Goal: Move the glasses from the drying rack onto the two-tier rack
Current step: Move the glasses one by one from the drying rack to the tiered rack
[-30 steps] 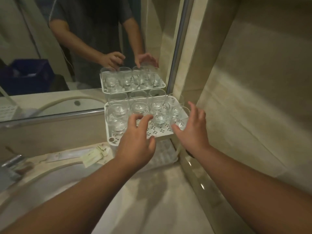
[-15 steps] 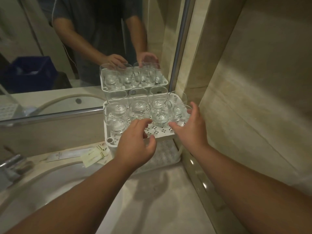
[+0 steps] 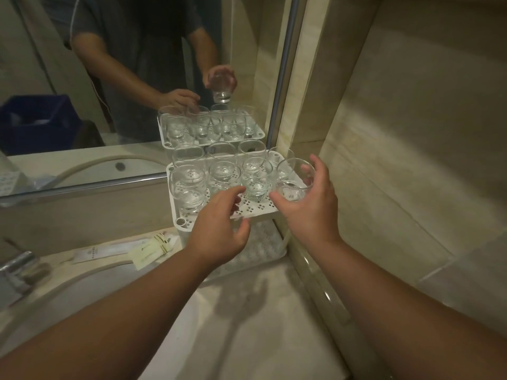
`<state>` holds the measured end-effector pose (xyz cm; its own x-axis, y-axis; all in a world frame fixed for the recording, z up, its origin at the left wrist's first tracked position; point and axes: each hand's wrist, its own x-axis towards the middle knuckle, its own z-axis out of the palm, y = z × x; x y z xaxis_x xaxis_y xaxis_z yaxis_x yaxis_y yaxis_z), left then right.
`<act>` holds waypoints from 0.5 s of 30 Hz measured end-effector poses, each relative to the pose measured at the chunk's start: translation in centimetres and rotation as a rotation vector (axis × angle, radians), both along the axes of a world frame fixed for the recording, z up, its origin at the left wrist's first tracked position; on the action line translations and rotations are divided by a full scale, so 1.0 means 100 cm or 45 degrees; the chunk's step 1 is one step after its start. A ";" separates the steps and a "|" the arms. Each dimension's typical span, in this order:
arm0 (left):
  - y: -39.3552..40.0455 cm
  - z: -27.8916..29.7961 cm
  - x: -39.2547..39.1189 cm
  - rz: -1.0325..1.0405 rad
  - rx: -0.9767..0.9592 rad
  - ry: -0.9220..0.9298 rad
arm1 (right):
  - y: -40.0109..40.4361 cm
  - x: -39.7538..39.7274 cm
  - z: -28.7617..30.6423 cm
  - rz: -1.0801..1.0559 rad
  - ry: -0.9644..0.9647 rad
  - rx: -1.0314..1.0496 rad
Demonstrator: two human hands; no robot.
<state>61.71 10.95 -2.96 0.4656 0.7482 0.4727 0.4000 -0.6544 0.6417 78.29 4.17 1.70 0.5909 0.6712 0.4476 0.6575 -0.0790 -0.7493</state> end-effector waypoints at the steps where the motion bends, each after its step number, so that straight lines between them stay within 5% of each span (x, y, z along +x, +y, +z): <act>1: -0.003 0.000 -0.002 -0.027 0.020 -0.026 | -0.006 -0.006 0.001 0.009 0.012 0.003; 7: -0.049 -0.018 -0.017 -0.141 -0.031 -0.238 | -0.045 -0.042 -0.019 0.080 0.074 -0.008; 15: -0.101 -0.070 -0.050 -0.012 -0.587 -0.238 | -0.067 -0.079 -0.081 0.172 0.150 -0.235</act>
<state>56.71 0.86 -9.98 0.4122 0.8951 0.1700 0.2457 -0.2889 0.9253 70.37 -2.48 -6.42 0.5312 0.8115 0.2434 0.5804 -0.1393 -0.8023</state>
